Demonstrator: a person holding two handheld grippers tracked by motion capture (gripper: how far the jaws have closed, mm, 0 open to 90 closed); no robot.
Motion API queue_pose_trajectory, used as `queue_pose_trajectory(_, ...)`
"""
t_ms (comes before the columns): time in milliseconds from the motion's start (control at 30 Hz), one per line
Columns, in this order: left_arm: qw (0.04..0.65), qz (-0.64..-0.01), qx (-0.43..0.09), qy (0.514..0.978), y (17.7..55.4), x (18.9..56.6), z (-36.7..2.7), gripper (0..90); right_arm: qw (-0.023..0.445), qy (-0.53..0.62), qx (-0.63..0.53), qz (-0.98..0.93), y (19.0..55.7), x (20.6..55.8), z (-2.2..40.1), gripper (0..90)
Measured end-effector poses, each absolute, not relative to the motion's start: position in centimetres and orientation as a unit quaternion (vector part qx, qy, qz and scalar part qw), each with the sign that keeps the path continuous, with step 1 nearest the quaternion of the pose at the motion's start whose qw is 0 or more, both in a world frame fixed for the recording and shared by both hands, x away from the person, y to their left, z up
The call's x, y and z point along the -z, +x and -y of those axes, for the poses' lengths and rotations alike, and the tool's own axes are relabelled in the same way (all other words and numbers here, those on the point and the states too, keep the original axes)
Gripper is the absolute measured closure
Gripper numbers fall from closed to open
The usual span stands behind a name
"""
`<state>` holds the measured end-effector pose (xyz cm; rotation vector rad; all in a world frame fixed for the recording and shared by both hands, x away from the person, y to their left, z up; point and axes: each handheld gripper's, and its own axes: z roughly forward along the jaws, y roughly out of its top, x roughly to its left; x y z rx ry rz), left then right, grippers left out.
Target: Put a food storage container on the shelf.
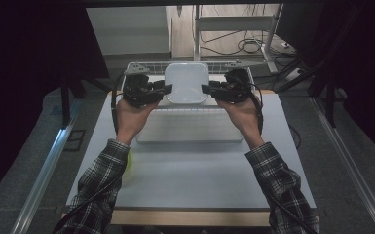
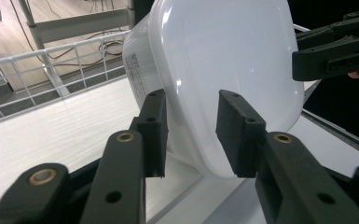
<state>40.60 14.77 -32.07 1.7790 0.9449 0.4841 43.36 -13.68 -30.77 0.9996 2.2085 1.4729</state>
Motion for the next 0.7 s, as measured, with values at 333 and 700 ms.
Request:
queue_pose_trajectory(333, 0.507, -0.395, -0.205, 0.738, 41.6, 32.1, -14.7, 55.0, 0.154, 0.354, -0.511, -0.768, 44.2, 31.0, 13.4, 59.1)
queue_pose_trajectory(700, 0.513, -0.399, -0.190, 0.736, 42.6, 32.4, -14.5, 52.0, 0.162, 0.366, -0.513, -0.759, 45.1, 31.0, 13.4, 51.7)
